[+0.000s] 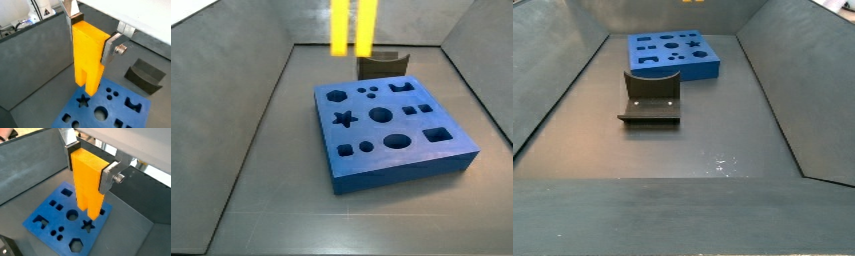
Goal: Pick up the double-square object. Move up. Move to above the board. Insert the double-square object.
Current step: Insert the double-square object.
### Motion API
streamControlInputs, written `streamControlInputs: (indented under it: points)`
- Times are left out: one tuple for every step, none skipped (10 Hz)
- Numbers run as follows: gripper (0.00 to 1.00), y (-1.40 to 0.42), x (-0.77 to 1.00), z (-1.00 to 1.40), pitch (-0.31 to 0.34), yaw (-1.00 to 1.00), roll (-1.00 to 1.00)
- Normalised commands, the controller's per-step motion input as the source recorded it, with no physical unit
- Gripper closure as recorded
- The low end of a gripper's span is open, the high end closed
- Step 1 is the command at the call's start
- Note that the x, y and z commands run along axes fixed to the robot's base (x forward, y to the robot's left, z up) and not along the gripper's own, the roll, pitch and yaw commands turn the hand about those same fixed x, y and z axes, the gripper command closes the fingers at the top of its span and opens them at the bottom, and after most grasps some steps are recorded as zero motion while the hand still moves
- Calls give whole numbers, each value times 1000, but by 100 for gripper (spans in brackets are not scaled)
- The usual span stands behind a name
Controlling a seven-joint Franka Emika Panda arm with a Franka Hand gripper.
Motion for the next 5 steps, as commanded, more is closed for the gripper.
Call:
streamControlInputs:
  points:
    - [100,0,1000,-43,0,0,-50]
    - [100,0,949,-34,-26,0,-30]
    - [100,0,874,-6,0,0,-77]
    - [100,0,309,0,10,0,0]
    - [100,-69,0,-3,-31,0,0]
